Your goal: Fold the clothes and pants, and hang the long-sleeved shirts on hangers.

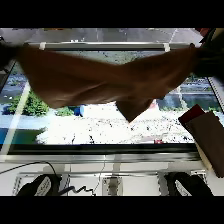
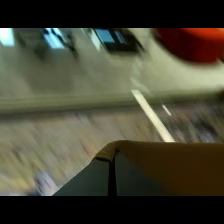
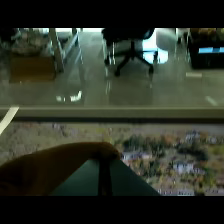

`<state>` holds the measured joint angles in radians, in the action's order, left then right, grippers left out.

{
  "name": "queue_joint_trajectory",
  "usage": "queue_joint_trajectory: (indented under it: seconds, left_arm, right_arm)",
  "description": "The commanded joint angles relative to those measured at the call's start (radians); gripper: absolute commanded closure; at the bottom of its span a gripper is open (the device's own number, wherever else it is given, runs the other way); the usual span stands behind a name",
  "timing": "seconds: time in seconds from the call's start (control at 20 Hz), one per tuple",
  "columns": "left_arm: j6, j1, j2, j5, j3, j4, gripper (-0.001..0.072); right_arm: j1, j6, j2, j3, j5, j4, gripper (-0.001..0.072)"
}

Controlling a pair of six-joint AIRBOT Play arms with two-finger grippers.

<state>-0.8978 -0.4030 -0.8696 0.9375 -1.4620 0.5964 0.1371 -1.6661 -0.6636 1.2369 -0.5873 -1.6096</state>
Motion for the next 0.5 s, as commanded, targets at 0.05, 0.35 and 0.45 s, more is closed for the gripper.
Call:
queue_joint_trajectory:
  seconds: [0.05, 0.35, 0.45]
  left_arm:
    - [0.0, -0.096, 0.176, -0.259, -0.068, 0.064, 0.069]
    - [-0.141, -0.124, 0.264, -0.213, -0.066, 0.33, 0.069]
    - [-0.25, -0.124, 0.272, -0.115, -0.065, 0.425, 0.069]
  right_arm:
    - [0.0, 0.022, 0.161, 0.092, -0.005, -0.01, 0.0699]
    - [0.0, 0.018, 0.286, 0.094, -0.179, 0.069, 0.0699]
    - [0.0, 0.018, 0.285, 0.094, -0.266, 0.113, 0.0699]
